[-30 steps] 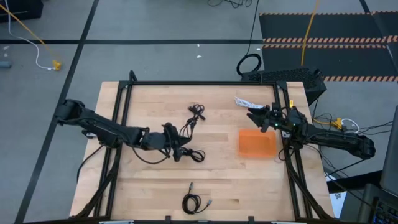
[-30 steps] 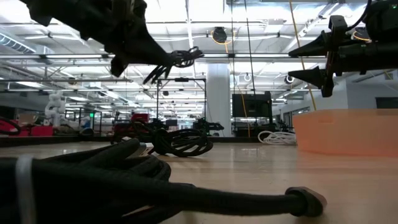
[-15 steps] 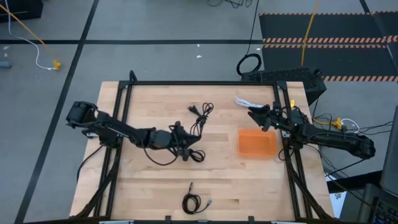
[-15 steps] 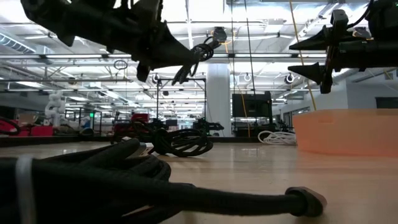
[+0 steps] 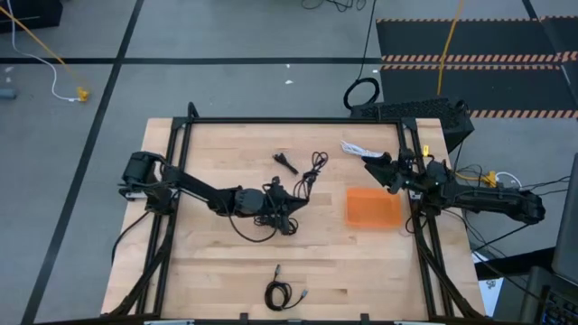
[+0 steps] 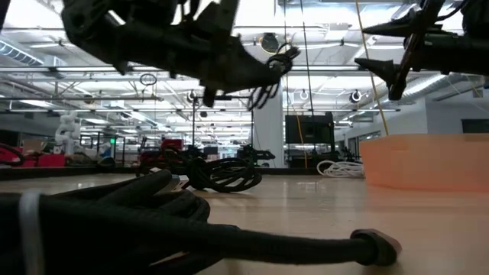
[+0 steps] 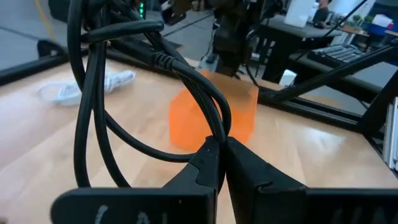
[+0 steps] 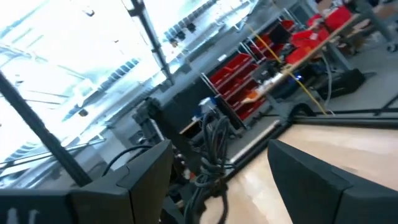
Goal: Pick and place USB-C Cables
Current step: Put the middle left black charger cable into the orange bin
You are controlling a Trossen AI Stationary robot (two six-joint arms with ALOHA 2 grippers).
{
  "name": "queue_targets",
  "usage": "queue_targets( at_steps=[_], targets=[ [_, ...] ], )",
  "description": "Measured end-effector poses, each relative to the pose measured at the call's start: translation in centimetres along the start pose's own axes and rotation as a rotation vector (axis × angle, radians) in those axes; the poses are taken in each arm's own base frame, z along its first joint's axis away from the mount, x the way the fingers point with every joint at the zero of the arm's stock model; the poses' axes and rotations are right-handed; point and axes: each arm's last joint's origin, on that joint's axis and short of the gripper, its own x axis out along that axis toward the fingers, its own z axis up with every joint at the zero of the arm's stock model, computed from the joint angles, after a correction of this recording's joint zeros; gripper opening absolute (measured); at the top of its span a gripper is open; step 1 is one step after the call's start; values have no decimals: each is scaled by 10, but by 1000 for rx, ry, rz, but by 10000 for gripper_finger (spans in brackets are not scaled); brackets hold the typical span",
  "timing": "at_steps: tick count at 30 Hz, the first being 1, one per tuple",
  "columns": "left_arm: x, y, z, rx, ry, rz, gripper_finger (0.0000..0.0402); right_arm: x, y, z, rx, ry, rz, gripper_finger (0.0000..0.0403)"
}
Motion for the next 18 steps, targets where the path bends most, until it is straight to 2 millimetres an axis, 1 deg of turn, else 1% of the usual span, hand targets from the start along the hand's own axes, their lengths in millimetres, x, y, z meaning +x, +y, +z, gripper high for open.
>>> queue_targets(
  at_steps=[4, 8, 11, 15, 18],
  targets=[
    [18, -2, 9, 38, -11, -64, 18, 0, 5, 0, -7, -4, 42, 256],
    [36, -3, 13, 54, 9, -164, 18, 0, 9, 5, -23, -58, 87, 256],
    [49, -6, 12, 95, 19, -244, 18, -1, 14, 11, -59, -133, 127, 256],
    [67, -12, 8, 114, 39, -313, 19, -5, 21, 22, -107, -282, 155, 256],
    [80, -14, 7, 141, 64, -358, 19, -8, 24, 29, -103, -377, 166, 256]
  ],
)
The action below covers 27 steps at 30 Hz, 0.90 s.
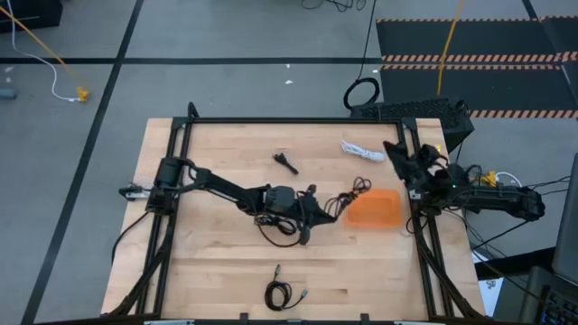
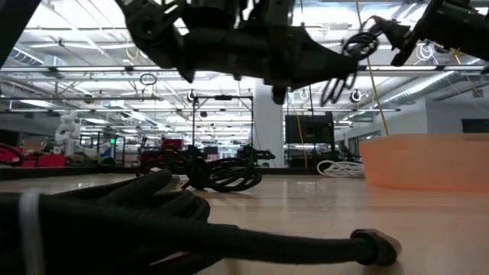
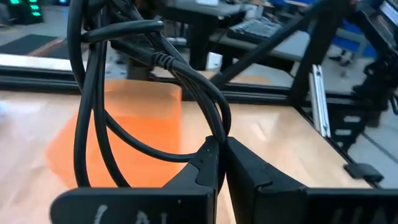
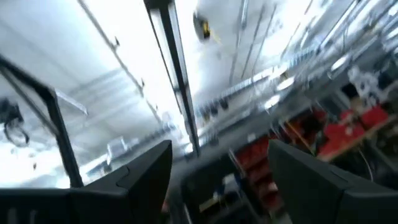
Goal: Pick and place USB-C Cables
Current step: Put the middle left black charger cable into the orange bin
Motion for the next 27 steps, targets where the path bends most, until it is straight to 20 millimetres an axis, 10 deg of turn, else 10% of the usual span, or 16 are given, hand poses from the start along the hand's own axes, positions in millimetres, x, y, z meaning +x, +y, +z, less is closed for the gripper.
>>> queue_targets(
  at_steps=[27],
  targets=[
    [50, 45, -1, 270, -36, 20, 19, 0, 1, 2, 10, -22, -2, 256]
  ],
)
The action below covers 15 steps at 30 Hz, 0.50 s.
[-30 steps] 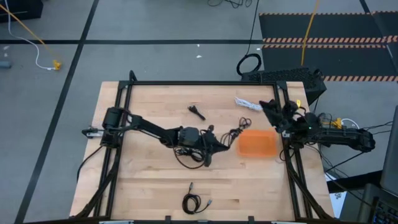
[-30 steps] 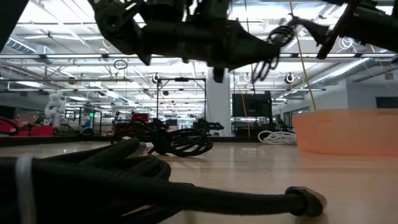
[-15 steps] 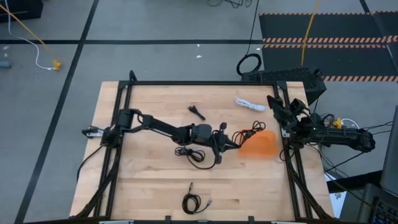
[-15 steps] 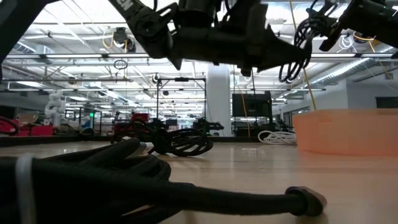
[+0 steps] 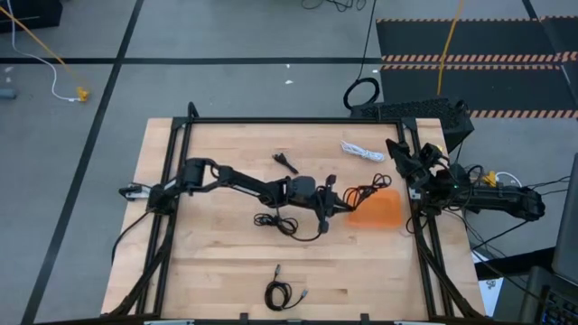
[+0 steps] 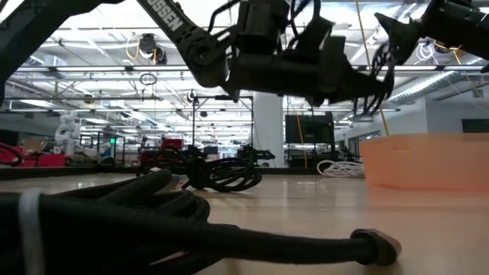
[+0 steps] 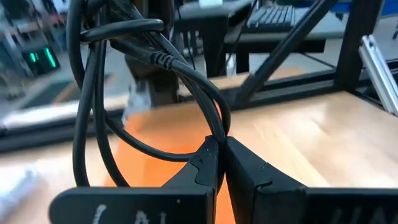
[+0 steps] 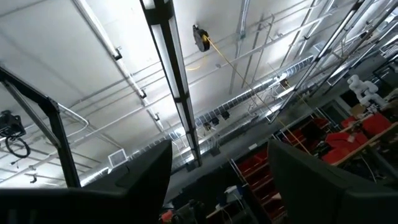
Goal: Pick and place USB-C Cables
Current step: Put the middle left black charger cable into the orange bin
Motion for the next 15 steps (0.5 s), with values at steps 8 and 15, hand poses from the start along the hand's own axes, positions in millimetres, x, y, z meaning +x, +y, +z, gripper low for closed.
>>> queue_targets(
  at_steps=[8, 15],
  targets=[
    [0, -2, 1, 78, -20, -53, 19, 0, 0, 0, -1, 0, 0, 256],
    [0, -3, 1, 73, -19, -54, 19, 0, 0, 0, -1, 1, 0, 256]
  ],
)
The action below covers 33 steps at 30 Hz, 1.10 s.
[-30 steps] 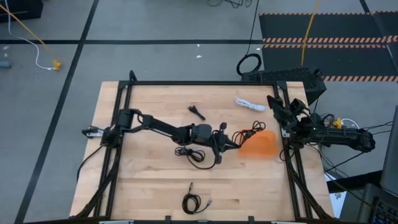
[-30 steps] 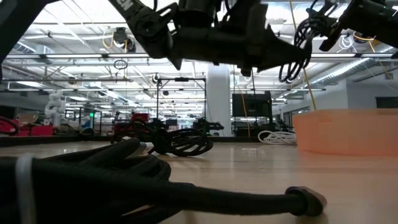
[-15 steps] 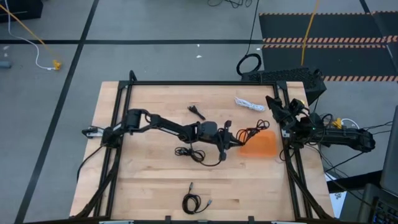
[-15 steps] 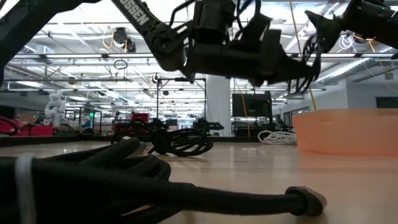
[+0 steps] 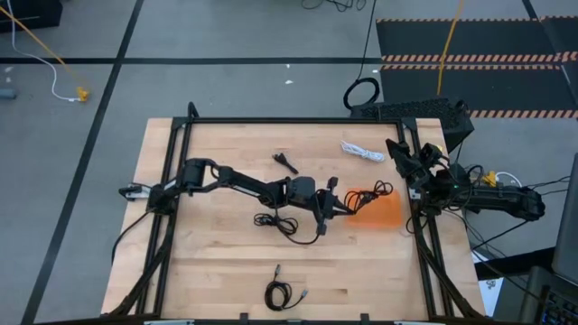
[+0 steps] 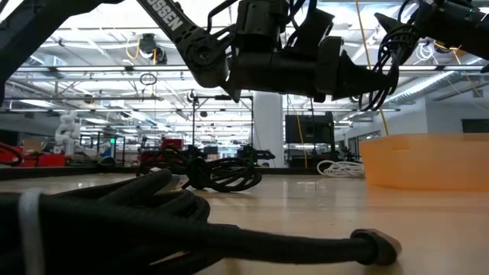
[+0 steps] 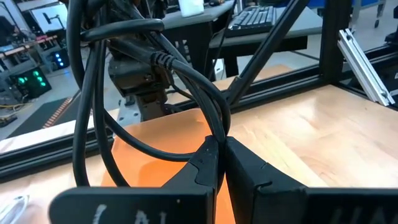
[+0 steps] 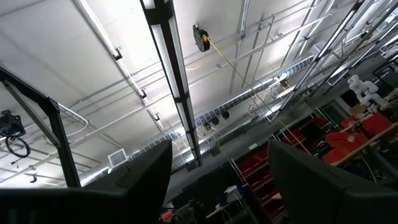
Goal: Pick and place USB-C Cables
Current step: Put the middle left black charger cable into the orange bin
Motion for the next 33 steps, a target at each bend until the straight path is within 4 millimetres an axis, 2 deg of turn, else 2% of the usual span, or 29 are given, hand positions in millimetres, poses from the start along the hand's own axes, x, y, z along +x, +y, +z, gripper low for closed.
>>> queue_targets(
  at_steps=[17, 25, 33],
  targets=[
    [4, -18, 8, 38, -45, -29, 19, 0, 0, 0, 0, 0, 0, 256],
    [2, -4, 8, 127, -63, 9, 19, 0, 0, 0, 0, 0, 0, 256],
    [18, 13, -19, -2, -31, 27, 20, 0, 0, 0, -1, 4, -1, 256]
  ],
)
